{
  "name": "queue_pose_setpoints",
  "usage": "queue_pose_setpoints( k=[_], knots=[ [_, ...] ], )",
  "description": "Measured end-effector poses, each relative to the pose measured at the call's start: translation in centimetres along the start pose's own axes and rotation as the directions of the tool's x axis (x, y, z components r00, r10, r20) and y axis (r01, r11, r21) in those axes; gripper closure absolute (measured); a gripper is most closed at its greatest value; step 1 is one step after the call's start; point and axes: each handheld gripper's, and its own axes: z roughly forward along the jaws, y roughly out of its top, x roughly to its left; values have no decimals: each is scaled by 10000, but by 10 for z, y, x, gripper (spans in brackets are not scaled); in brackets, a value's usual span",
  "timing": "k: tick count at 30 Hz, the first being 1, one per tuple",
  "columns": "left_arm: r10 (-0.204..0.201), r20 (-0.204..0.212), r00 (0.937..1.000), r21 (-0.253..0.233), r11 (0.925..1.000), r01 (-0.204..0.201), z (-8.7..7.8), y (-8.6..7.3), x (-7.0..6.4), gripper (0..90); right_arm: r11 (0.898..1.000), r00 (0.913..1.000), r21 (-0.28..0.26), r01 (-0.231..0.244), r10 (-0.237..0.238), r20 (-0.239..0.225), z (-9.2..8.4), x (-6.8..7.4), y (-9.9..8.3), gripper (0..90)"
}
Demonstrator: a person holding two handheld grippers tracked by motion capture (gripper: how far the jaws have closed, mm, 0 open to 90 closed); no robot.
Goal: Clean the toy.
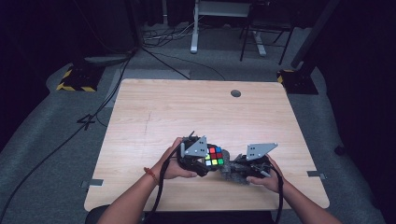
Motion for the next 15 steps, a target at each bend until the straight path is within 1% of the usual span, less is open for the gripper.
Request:
queue_pose_setpoints(
  k=[2,3,5,7,8,9,10,11,13,14,15],
  knots=[
    [-19,86,10000,48,10000,18,1,-2,1,336,9984,9998,-556,53,-63,-169,-8,1,3,785],
    [-89,115,9999,46,10000,89,2,-3,1,336,9966,9997,-827,28,-50,-260,-12,1,5,784],
    [-92,254,9996,89,9999,90,6,-3,0,335,9921,9996,-1258,25,-62,-288,-19,1,7,783],
    [-38,379,9993,111,9999,34,10,-2,-3,335,9857,9999,-1686,54,-78,-136,-25,0,8,783],
    [-19,480,9988,96,10000,14,11,-1,-6,336,9842,10000,-1771,15,-22,-35,-27,-1,9,783],
    [101,541,9985,84,9999,-105,13,1,-9,336,9844,9999,-1761,25,1,148,-28,-1,9,783],
    [139,571,9983,90,9999,-145,14,2,-10,335,9869,9989,-1609,62,14,472,-28,-2,9,784],
    [242,623,9978,47,9997,-246,15,4,-12,335,9895,9981,-1447,45,45,621,-27,-2,9,783],
    [219,801,9965,-178,9996,-206,13,6,-14,335,9950,9974,-993,-58,129,711,-23,-5,6,784],
    [229,814,9964,-311,9993,-204,11,8,-14,335,9977,9978,-664,-118,161,649,-20,-7,5,784],
    [277,733,9969,-385,9989,-249,8,10,-14,335,9994,9982,-317,-102,120,588,-17,-8,3,784]
  ],
)
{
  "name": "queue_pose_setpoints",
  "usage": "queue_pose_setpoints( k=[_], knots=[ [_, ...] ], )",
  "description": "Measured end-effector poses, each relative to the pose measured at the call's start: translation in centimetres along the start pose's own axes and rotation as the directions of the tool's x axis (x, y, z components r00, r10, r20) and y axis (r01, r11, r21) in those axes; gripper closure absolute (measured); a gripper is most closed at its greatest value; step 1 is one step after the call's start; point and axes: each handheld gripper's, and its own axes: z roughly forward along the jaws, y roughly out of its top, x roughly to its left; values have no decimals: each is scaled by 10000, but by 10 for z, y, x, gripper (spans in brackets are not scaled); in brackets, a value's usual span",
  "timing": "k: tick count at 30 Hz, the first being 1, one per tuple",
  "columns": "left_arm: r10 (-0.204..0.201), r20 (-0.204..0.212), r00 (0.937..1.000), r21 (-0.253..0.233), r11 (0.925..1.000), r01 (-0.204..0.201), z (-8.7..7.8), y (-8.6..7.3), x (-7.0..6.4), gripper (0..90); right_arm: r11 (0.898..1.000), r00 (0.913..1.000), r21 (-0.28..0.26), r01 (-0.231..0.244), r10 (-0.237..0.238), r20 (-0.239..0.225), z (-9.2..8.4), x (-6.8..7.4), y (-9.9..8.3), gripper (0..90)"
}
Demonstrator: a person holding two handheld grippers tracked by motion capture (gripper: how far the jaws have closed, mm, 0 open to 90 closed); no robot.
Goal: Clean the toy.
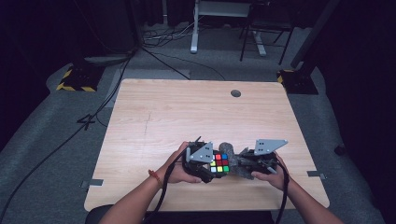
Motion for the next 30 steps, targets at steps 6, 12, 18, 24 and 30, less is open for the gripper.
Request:
queue_pose_setpoints(
  k=[6,12,18,24,30],
  knots=[
    [-202,-289,9994,-270,9994,194,-11,-1,5,335,9994,9975,305,135,-113,-692,9,4,-2,784],
    [-316,-583,9978,-48,9995,314,-14,-6,12,335,9995,9908,71,321,-309,-1317,8,8,-1,783],
    [-350,-346,9988,415,9985,364,-3,-10,10,335,9955,9944,-887,335,-421,-966,-4,9,4,783],
    [-1,-1,10000,632,9980,1,9,-5,-2,335,9873,9990,-1575,193,-255,-373,-16,4,7,783],
    [41,36,10000,208,9998,-42,7,0,-5,335,9977,10000,-681,-42,43,17,-9,-1,3,783]
  ],
)
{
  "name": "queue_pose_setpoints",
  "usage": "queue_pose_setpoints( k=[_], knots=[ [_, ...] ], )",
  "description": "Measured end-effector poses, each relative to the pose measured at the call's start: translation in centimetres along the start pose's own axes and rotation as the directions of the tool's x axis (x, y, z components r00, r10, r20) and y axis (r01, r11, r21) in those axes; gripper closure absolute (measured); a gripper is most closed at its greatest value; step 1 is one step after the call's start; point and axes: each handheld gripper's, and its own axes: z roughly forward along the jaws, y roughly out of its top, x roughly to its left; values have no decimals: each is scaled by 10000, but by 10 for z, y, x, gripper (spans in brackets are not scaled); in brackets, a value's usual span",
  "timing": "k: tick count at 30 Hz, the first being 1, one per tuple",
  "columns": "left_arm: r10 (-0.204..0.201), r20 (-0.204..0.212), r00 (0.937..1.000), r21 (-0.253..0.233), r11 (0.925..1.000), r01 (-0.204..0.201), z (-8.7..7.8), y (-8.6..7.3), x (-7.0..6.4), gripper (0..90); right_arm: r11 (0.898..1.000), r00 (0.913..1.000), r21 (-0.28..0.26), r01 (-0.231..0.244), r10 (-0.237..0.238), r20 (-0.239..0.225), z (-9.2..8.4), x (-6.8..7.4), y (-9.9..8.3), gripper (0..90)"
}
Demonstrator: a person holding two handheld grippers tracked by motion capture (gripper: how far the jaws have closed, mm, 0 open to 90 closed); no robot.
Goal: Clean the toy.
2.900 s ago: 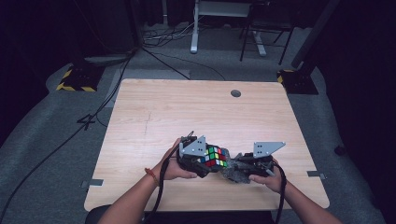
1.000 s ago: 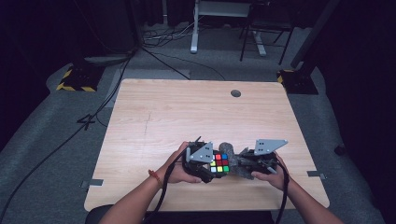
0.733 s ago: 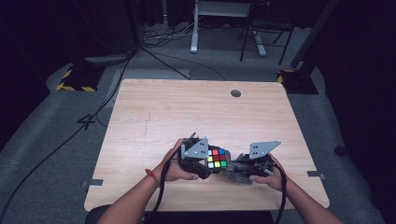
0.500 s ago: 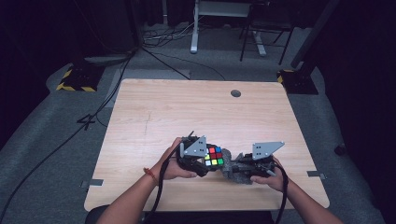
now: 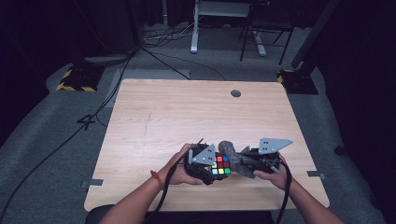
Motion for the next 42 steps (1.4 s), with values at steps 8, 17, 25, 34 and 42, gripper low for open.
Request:
queue_pose_setpoints(
  k=[8,17,25,34,42],
  knots=[
    [13,-270,9996,-65,10000,-14,-9,1,2,335,9973,9994,724,94,-70,-329,12,5,-3,783],
    [-277,-824,9962,-50,9996,274,-13,-6,14,335,9979,9979,592,257,-221,-612,11,6,-2,782],
    [-445,-1149,9924,176,9987,468,-13,-16,26,336,9996,9997,225,189,-193,153,-2,0,3,778],
    [-838,-1168,9896,634,9938,916,-4,-34,42,336,9952,9853,965,-161,-7,1711,-4,-18,-6,765],
    [-1260,-990,9871,1007,9856,1359,11,-49,51,336,9811,9764,1850,-577,168,2155,7,-34,-22,754]
  ],
)
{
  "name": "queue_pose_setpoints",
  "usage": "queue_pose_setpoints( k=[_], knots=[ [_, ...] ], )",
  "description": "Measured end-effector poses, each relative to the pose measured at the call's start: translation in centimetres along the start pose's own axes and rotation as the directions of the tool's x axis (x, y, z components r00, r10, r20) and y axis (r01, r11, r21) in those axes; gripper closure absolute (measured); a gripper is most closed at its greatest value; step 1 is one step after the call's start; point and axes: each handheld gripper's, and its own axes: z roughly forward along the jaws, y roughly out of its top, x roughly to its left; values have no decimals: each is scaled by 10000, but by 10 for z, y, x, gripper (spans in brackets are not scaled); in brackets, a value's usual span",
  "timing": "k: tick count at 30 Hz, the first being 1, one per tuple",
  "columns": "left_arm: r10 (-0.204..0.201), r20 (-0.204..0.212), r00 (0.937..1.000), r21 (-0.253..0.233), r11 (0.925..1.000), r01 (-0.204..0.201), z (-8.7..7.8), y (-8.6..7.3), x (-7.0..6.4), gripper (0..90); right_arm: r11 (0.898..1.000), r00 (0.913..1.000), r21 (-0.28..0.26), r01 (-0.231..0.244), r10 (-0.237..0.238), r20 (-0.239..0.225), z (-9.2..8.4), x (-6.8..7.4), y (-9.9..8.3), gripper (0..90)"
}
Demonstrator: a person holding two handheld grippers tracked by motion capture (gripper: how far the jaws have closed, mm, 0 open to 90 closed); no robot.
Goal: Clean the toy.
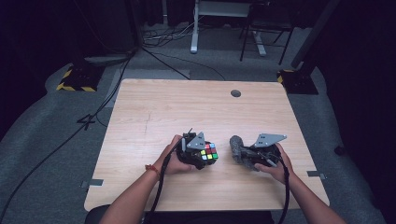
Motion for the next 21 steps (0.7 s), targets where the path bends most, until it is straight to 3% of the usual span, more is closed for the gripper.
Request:
queue_pose_setpoints(
  k=[6,9,13,15,18,21],
  knots=[
    [-78,217,9997,562,9984,66,16,-8,1,335,9970,9997,772,42,-24,-242,17,0,-8,730],
    [-290,418,9987,387,9989,274,17,-10,2,335,9940,9993,1067,258,-229,-279,23,3,-10,720],
    [-324,476,9983,447,9985,303,15,-13,4,330,9926,9989,1211,106,-49,-474,28,1,-13,695],
    [-457,288,9985,515,9977,442,15,-14,5,325,9929,9985,1189,82,-16,-552,27,0,-13,690],
    [-388,78,9992,518,9979,383,12,-12,4,305,9940,9966,1085,-168,255,-789,25,-1,-13,651],
    [-181,-50,9998,597,9980,184,9,-11,3,299,9945,9965,1044,-82,169,-822,23,-1,-12,609]
  ],
)
